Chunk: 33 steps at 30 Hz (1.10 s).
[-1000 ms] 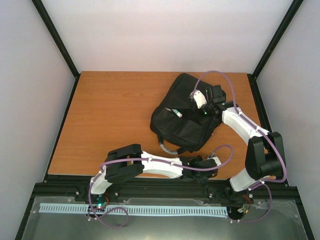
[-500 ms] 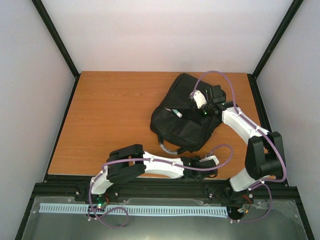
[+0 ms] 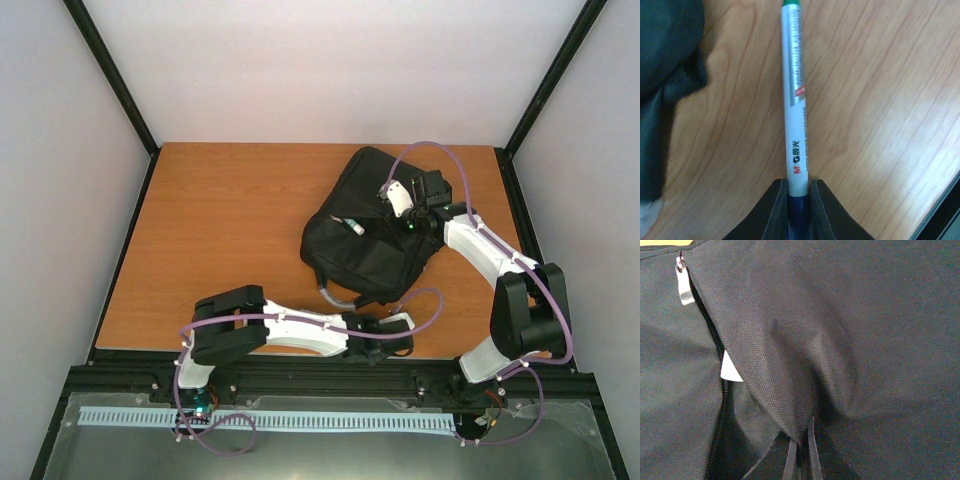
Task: Pack the student bag
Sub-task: Pick up the stationery from the center of the board.
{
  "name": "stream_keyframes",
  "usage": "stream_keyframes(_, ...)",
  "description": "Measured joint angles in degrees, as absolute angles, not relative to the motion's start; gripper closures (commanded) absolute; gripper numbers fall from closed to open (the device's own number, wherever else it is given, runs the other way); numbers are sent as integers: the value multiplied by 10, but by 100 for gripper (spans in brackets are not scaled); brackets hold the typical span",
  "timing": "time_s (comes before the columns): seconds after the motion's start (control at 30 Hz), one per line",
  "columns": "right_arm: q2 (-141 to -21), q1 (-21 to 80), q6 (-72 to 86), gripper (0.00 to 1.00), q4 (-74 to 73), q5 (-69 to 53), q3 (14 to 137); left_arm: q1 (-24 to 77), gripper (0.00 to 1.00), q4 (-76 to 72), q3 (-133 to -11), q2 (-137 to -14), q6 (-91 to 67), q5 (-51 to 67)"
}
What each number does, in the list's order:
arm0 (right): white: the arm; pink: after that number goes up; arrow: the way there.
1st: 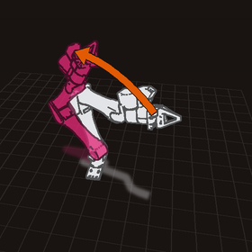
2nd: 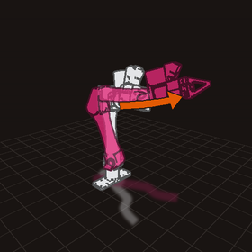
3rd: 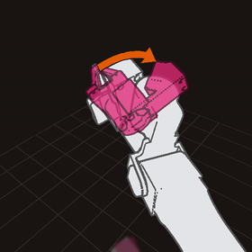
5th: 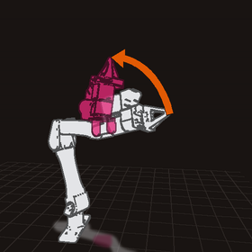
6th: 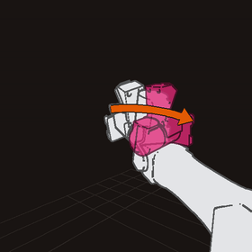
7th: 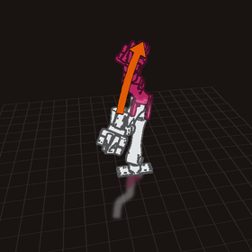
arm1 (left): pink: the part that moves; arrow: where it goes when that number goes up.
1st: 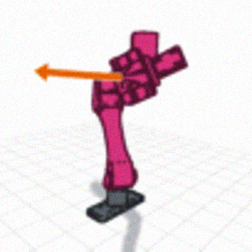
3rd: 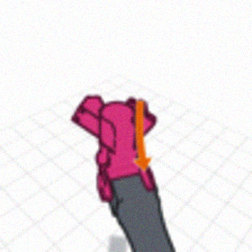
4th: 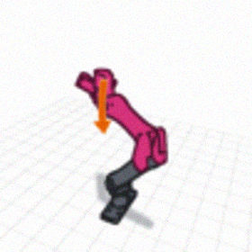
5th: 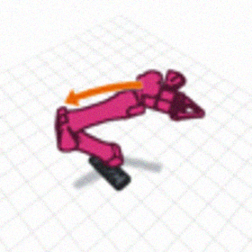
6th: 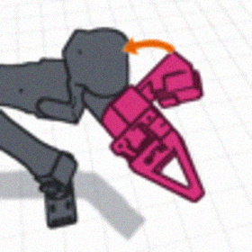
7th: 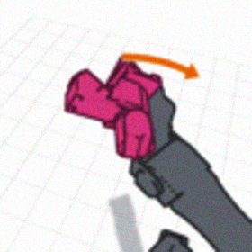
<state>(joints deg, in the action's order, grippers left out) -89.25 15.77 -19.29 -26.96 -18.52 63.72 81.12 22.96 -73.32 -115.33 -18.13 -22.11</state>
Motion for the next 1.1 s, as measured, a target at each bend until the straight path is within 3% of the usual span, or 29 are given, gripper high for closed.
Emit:
stream_keyframes(0.27, -893, 158, -193, 97, -270, -186, 637, 802, 91, 284, -670, -1086, -172, -161)
stream_keyframes(0.4, -893, 158, -194, 97, -270, -186, 637, 800, 83, 306, -669, -1079, -161, -134)
stream_keyframes(0.93, -893, 158, -195, 97, -270, -187, 637, 771, 79, 376, -768, -1131, -146, -95)
stream_keyframes(1.1, -893, 158, -195, 97, -270, -187, 637, 770, 83, 391, -787, -1151, -146, -92)
